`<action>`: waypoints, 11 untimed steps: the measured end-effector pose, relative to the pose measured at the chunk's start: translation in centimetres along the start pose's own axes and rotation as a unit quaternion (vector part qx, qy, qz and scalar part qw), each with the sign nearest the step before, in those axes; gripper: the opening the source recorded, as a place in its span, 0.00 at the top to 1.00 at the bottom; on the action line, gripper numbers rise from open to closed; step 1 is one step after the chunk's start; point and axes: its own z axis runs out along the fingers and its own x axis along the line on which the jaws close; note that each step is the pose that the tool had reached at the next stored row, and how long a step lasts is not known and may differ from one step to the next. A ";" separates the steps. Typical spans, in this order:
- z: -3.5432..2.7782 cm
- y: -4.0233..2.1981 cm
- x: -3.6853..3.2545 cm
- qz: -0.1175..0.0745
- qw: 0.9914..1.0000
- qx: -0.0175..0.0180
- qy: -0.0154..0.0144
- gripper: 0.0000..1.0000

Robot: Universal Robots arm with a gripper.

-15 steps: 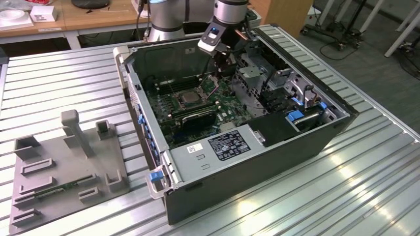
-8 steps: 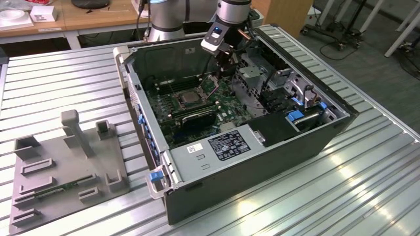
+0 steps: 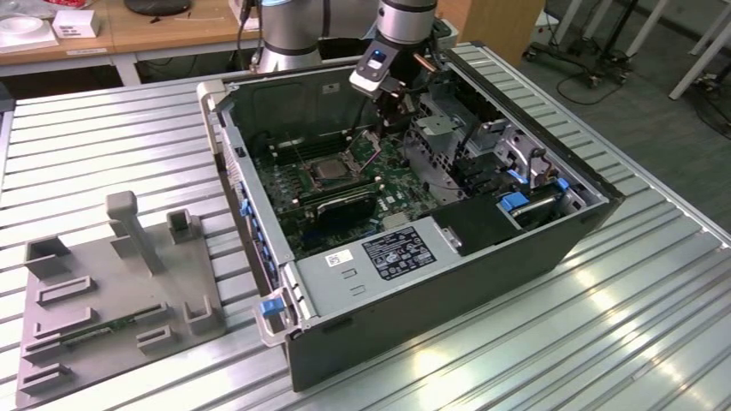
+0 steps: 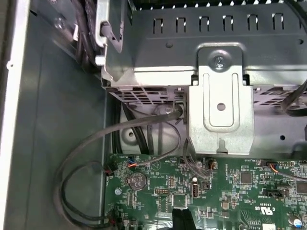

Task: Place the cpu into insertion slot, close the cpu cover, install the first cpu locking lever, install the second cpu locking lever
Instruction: 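Close the cpu cover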

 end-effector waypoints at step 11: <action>1.04 -0.04 -0.03 0.000 1.000 0.000 0.000 0.89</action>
